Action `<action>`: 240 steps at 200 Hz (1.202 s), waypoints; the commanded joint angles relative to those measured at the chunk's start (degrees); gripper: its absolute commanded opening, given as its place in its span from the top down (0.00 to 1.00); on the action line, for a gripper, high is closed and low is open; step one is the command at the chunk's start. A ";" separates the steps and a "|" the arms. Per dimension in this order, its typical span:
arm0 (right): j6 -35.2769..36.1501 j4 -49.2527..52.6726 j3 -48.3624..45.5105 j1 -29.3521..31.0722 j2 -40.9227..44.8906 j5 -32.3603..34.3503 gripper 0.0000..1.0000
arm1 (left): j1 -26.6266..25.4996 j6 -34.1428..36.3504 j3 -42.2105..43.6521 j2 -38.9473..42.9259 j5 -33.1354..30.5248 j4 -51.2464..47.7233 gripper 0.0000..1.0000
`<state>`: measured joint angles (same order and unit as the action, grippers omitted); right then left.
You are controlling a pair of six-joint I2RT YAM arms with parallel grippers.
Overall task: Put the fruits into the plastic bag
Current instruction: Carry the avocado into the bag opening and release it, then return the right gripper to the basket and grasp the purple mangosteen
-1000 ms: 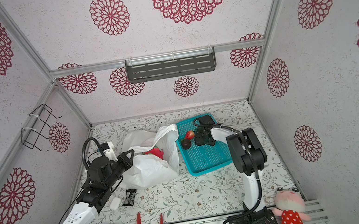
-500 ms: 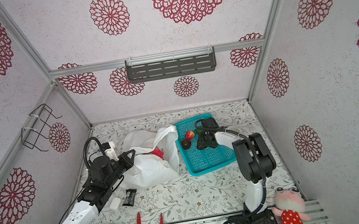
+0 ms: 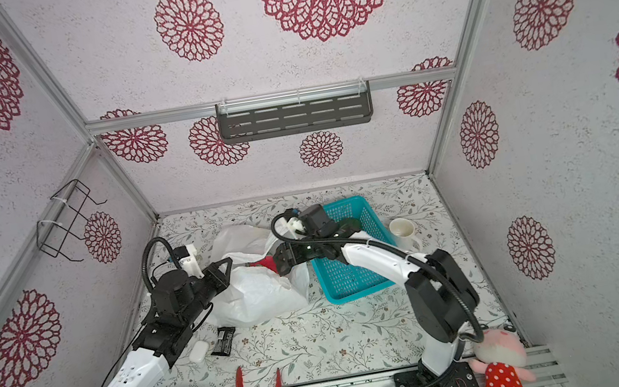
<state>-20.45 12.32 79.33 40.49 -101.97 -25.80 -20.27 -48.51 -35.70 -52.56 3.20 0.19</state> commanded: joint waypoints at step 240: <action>-9.34 -20.78 -10.33 -10.70 16.92 -3.35 0.04 | -0.45 -1.49 2.12 3.56 -3.82 -1.16 1.00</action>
<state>-23.16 0.95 74.72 34.02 -90.72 -31.33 -20.34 -49.60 -33.10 -48.29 0.25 -2.46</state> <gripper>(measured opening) 0.960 0.041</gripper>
